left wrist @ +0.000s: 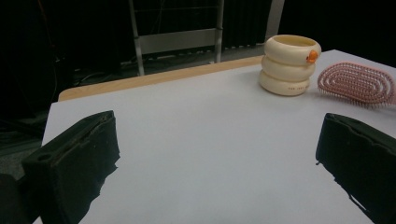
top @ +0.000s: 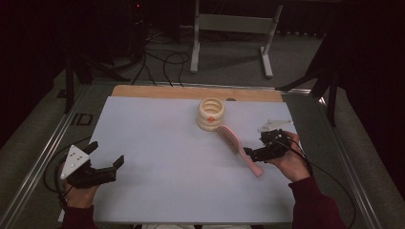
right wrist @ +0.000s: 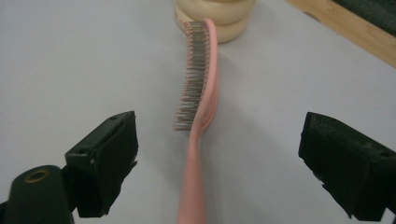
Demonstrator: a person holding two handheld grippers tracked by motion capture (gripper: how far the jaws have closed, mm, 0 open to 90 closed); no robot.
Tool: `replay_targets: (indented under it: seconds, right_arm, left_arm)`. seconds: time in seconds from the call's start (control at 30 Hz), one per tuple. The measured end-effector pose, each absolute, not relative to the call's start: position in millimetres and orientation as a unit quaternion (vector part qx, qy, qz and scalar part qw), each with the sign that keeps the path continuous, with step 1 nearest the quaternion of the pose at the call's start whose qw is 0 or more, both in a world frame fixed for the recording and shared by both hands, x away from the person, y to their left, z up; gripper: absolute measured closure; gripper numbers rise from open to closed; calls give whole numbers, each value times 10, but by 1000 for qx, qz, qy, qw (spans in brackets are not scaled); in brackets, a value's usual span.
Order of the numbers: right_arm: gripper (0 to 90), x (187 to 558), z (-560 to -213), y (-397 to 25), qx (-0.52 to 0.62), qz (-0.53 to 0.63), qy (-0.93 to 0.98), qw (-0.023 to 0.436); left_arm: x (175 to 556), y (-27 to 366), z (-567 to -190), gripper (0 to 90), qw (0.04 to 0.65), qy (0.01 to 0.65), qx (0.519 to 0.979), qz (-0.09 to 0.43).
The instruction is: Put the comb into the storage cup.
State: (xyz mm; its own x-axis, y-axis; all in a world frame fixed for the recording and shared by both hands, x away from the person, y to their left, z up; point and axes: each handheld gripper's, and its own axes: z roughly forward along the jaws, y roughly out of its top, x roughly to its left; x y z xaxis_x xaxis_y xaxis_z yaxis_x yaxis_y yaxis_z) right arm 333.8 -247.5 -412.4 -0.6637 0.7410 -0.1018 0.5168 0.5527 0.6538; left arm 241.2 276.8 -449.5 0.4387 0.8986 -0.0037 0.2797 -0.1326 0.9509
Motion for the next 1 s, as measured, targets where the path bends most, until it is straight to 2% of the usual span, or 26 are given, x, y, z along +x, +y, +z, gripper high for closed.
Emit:
replay_targets:
  seconds: [1.0]
  right_arm:
    - [120, 3722, -4532, -2209, 356, 195, 906, 118]
  left_arm:
    - [2421, 2766, -4509, 0, 499, 430, 687, 308]
